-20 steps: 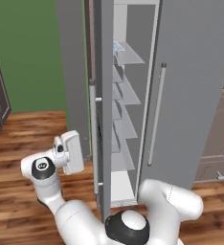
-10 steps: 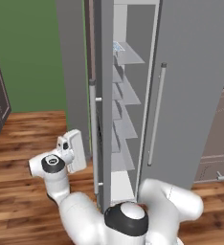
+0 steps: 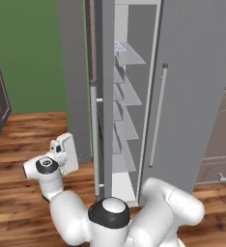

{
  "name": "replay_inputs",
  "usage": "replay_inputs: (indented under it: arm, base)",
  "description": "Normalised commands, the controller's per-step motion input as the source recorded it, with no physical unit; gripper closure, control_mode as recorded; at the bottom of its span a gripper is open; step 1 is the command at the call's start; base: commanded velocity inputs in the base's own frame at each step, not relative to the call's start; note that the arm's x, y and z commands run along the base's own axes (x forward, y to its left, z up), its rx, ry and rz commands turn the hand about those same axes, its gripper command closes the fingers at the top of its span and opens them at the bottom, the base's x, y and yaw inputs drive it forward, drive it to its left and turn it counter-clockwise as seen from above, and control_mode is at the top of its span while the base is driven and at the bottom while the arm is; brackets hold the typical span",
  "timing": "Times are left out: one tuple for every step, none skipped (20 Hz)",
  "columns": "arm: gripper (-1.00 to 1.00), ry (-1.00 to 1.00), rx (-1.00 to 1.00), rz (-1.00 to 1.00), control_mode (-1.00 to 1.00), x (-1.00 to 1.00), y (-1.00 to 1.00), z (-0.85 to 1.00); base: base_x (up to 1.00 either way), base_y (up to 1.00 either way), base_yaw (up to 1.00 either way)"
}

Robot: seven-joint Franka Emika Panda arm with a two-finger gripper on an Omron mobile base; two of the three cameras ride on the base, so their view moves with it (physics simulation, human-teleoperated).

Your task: The ice cube tray has been filled with water. Take the tray and place it in the freezer to make ice. Close the freezer door after placing the tray.

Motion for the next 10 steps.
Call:
replay_inputs:
  arm:
    - [-1.00, 0.02, 0.00, -0.02, -1.00, 0.34, 0.31, -0.14]
    - [-1.00, 0.05, 0.00, -0.04, -1.00, 0.35, 0.17, -0.11]
    - [-1.00, 0.08, 0.00, -0.04, -1.00, 0.36, 0.03, -0.07]
    - [-1.00, 0.09, 0.00, -0.05, -1.00, 0.39, 0.00, -0.04]
    - [-1.00, 0.10, 0.00, -0.05, -1.00, 0.41, 0.00, -0.04]
    - [-1.00, 0.11, 0.00, -0.05, -1.00, 0.44, 0.00, -0.05]
    - [-1.00, 0.11, 0.00, -0.06, -1.00, 0.47, 0.00, -0.05]
    - [-1.00, 0.11, 0.00, -0.08, -1.00, 0.52, 0.00, -0.07]
    - [-1.00, 0.12, 0.00, -0.10, -1.00, 0.56, 0.00, -0.08]
    - [-1.00, 0.11, 0.00, -0.13, -1.00, 0.59, -0.07, -0.09]
  base:
    - [0.00, 0.00, 0.00]
    - [0.00, 0.00, 0.00]
    - [0.00, 0.00, 0.00]
    - [0.00, 0.00, 0.00]
    - [0.00, 0.00, 0.00]
    - [0.00, 0.00, 0.00]
    - [0.00, 0.00, 0.00]
    - [0.00, 0.00, 0.00]
    - [0.00, 0.00, 0.00]
    - [0.00, 0.00, 0.00]
